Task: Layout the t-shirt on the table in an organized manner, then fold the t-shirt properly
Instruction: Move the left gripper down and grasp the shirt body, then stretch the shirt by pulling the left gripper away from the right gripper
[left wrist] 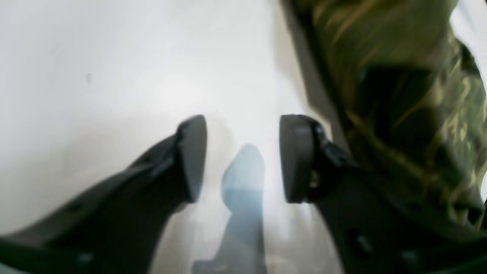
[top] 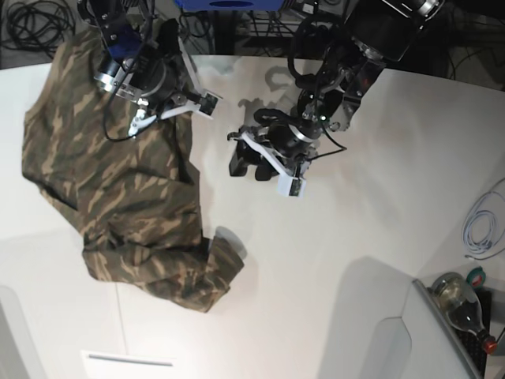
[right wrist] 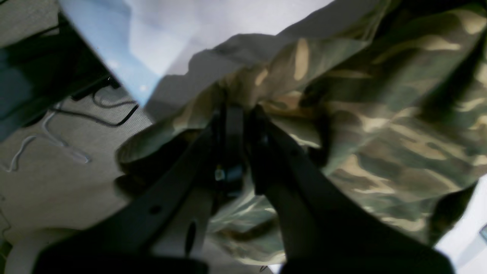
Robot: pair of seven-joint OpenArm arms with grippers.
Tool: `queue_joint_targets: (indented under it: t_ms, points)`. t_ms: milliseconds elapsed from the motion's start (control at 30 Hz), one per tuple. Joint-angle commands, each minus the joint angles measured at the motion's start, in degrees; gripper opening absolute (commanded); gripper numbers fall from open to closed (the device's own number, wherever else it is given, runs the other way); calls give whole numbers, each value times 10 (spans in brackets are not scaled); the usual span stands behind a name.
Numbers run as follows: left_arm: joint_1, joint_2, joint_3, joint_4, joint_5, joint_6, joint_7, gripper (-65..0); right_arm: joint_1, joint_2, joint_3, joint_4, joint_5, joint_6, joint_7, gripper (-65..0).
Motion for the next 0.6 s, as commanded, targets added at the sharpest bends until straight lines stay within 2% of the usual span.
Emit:
queue_joint_targets:
  t_ms: [0,100,233,333,400,567]
  points:
    - [-14,6,-2,13,-3,-6,5,-321,-2,3,-1,9,0,0,0,-648]
    - [-25,9,1,39,-3,-6,23,-321,-11,20,-2,8,0,0,0,-648]
    - [-65,40,3,62,1,-6,41,-321,-26,41,-22,11,0,0,0,-648]
    - [-134,76,32,-2,3,-6,55,-321,-36,58,-41,11,0,0,-4,-648]
    - [-194,100,67,-82,4,-6,49,-321,-44,66,-42,18,-1,0,-16,-648]
    - [-327,161,148,-329,4,-6,-92,-323,-69,102,-37,55,-2,0,-25,-648]
